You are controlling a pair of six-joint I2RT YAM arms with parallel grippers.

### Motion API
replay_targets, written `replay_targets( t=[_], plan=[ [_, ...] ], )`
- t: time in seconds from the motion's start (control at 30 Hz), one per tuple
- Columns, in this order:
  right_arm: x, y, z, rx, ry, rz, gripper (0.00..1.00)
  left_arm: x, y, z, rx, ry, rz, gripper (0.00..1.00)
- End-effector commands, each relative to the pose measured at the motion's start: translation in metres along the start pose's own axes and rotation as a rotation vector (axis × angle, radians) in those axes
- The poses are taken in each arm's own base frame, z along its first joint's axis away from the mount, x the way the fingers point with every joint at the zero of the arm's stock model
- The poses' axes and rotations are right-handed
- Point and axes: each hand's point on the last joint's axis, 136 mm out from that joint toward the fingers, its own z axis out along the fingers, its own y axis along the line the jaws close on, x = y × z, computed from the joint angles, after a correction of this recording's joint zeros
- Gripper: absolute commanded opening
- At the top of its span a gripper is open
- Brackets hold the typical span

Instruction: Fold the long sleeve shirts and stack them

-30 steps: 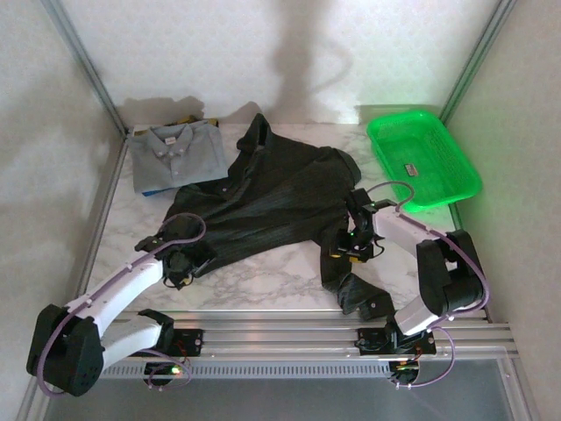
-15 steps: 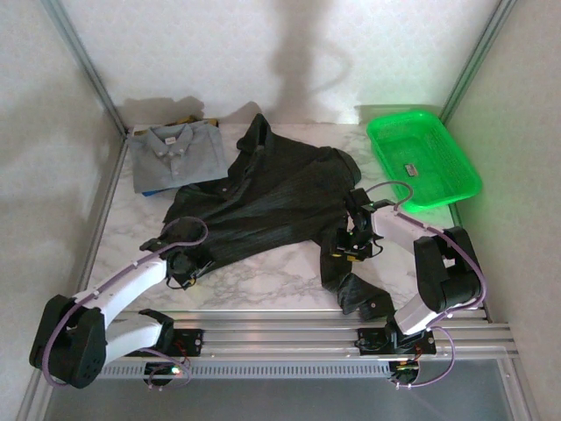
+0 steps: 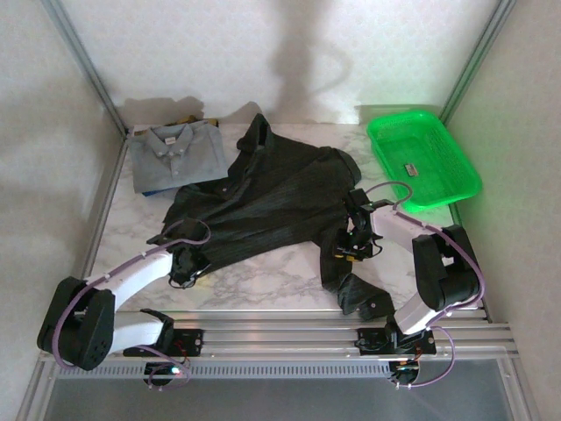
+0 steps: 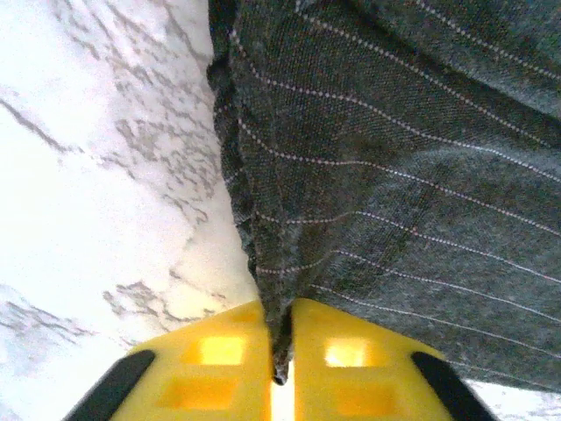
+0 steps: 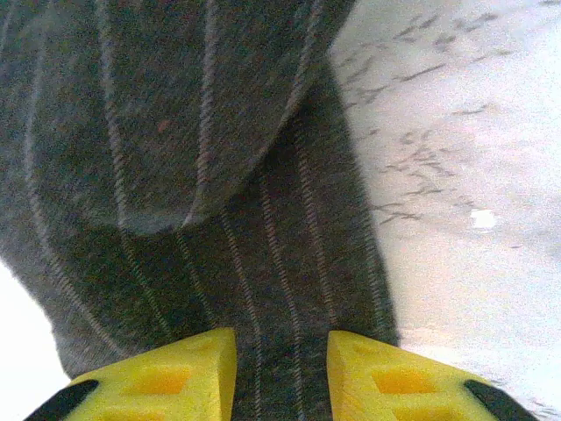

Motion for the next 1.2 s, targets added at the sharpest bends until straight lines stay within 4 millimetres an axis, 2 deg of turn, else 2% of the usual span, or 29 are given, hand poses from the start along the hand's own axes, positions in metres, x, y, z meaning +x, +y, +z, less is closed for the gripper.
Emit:
replay_targets(
  t=[0.0,0.1,0.17,0.3,0.5,0.63,0.73,0.8,0.87,1.03,1.17],
  plan=[
    [0.004,-0.02,-0.013,0.115,-0.021,0.036,0.31,-0.016,-0.01,-0.004,0.057,-0.077,-0.004,0.03],
    [0.001,-0.028,-0.037,0.16,-0.079,0.049,0.45,-0.016,-0.001,-0.01,0.052,-0.09,-0.018,0.0],
    [0.0,-0.027,-0.044,0.155,-0.094,0.043,0.49,-0.017,0.005,-0.015,0.059,-0.102,-0.035,0.0],
    [0.006,-0.02,-0.028,0.102,-0.047,0.038,0.5,-0.012,0.008,-0.016,0.083,-0.089,-0.045,0.0],
    [0.011,-0.013,-0.001,0.053,-0.006,0.064,0.47,-0.01,0.011,-0.018,0.089,-0.09,-0.048,0.0],
    [0.014,-0.015,0.01,0.061,0.008,0.076,0.4,-0.009,0.012,-0.021,0.095,-0.091,-0.052,0.0],
    [0.02,-0.017,0.018,0.073,0.03,0.104,0.26,-0.007,0.015,-0.024,0.1,-0.088,-0.053,0.0],
    [0.024,-0.02,0.022,0.082,0.038,0.14,0.11,-0.004,0.018,-0.025,0.101,-0.082,-0.052,0.0],
    [0.025,-0.024,0.015,0.099,0.022,0.163,0.0,-0.001,0.021,-0.028,0.103,-0.078,-0.051,0.0],
    [0.021,-0.023,-0.038,0.112,-0.068,0.14,0.0,0.004,0.03,-0.035,0.112,-0.079,-0.048,0.0],
    [0.032,-0.026,-0.07,0.128,-0.078,0.123,0.0,0.008,0.033,-0.038,0.119,-0.07,-0.058,0.0]
  ],
)
